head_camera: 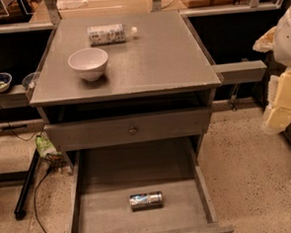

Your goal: Pick redbull can from middle drawer and place on counter

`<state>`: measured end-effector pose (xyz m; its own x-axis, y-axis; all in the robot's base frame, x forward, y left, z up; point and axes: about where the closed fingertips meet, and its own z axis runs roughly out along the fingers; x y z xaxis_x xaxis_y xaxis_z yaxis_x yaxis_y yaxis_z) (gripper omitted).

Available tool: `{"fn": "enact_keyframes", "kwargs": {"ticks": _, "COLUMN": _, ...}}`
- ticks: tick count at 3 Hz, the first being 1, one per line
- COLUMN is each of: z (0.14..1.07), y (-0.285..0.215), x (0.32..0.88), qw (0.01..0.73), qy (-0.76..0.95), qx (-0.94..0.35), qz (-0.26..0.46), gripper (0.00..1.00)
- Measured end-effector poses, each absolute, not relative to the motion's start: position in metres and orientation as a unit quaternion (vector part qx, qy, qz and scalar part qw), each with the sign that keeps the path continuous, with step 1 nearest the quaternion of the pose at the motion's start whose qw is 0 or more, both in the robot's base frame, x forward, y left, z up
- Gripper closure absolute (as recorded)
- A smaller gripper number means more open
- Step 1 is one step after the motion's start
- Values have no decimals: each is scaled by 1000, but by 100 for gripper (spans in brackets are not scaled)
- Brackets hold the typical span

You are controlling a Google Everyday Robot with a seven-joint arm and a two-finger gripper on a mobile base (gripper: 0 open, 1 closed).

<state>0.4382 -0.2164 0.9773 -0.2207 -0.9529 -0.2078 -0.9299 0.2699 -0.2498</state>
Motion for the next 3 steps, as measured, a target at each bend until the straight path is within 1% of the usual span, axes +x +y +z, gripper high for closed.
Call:
{"fn": "enact_keyframes", "kwargs": {"ticks": 1, "z": 977, "y": -216, "x": 438, "qw": 161, "qy": 780, "qx": -603, "qz": -36, "gripper": 0}}
{"fn": "enact_keyframes", "kwargs": {"ticks": 3, "z": 906, "y": -208, "x": 428, "qw": 149, "qy": 783, "qx": -604, "qz": 24, "gripper": 0}}
